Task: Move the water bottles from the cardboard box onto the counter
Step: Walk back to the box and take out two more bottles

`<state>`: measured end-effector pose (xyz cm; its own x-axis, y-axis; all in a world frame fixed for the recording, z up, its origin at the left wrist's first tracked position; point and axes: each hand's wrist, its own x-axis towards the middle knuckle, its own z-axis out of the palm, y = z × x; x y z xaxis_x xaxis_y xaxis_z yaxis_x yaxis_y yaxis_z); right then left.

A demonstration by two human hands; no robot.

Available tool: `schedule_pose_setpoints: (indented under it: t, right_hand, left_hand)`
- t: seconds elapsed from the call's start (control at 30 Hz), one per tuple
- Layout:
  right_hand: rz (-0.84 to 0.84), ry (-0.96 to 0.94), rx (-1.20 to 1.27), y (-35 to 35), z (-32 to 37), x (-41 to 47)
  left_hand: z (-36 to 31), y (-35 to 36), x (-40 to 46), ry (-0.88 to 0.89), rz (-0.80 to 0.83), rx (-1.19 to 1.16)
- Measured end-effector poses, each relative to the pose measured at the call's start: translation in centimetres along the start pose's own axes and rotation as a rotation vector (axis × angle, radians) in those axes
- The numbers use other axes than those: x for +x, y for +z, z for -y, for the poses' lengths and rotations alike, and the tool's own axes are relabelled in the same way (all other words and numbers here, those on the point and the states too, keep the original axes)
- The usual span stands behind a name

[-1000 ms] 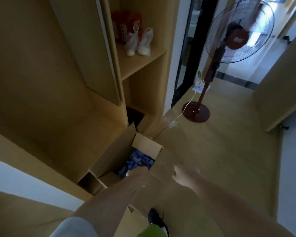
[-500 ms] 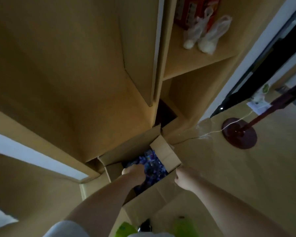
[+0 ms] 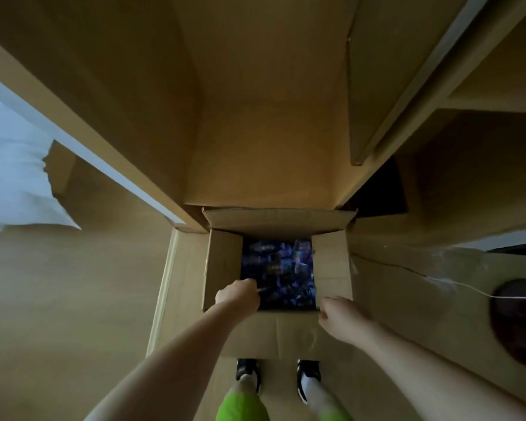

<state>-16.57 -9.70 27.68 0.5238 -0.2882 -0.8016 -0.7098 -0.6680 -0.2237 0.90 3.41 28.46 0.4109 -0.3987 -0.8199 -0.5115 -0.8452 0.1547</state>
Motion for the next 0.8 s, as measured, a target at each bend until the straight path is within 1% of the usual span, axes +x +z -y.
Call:
schedule_pose_setpoints:
  t: [0.2, 0.3, 0.53, 0.63, 0.8]
  right_hand:
    - [0.041, -0.065, 0.017, 5.0, -1.8, 11.0]
    - [0.047, -0.058, 0.019, 8.3, -2.7, 17.2]
    - [0.038, -0.044, 0.081, 15.2, -4.7, 29.9]
    - [0.035, -0.004, 0.171, 17.8, -4.9, 34.7]
    - [0.051, 0.146, 0.441, 21.2, -3.5, 41.8]
  left_hand:
    - [-0.2, 8.4, 9.6, -0.045, -0.015, -0.186]
    - [-0.3, 12.4, 14.7, -0.058, -0.017, -0.263]
    - [1.6, 18.6, 25.0, -0.078, 0.04, -0.263]
    - [2.6, 20.4, 28.5, -0.077, 0.056, -0.249]
    - [4.6, 22.2, 32.8, -0.039, 0.076, -0.25]
